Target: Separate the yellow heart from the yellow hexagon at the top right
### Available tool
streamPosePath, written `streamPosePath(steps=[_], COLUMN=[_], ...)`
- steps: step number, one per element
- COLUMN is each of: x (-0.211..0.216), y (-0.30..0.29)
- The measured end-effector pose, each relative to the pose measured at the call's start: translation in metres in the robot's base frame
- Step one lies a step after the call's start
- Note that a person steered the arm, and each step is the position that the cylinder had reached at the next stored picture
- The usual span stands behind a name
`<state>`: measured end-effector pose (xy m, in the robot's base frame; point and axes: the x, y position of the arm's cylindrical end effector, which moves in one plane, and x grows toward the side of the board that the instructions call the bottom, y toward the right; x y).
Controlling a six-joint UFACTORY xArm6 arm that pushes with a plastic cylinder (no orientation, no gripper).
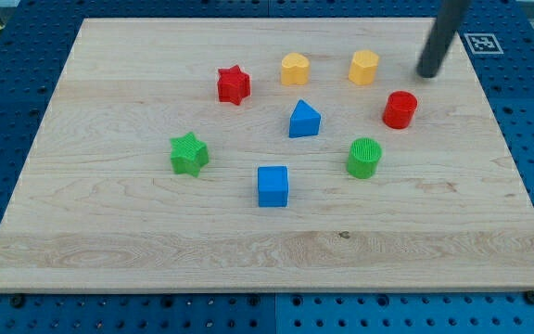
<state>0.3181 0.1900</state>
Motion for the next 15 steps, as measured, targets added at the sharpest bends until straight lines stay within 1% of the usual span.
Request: streamPosePath(steps=[1,2,3,4,5,6,7,8,9,11,12,13,14,15], x=[-0.002,-0.002,-0.033,-0.062,-0.062,-0.053,-0.014,0.003,0.003,-0.001,-0.011,-0.014,-0.025,-0.014], y=[-0.072,-0.074,-0.047,-0.072,-0.153,-0.214,-0.219,-0.212,-0.179,-0.091,-0.034,0.01,0.018,-0.01])
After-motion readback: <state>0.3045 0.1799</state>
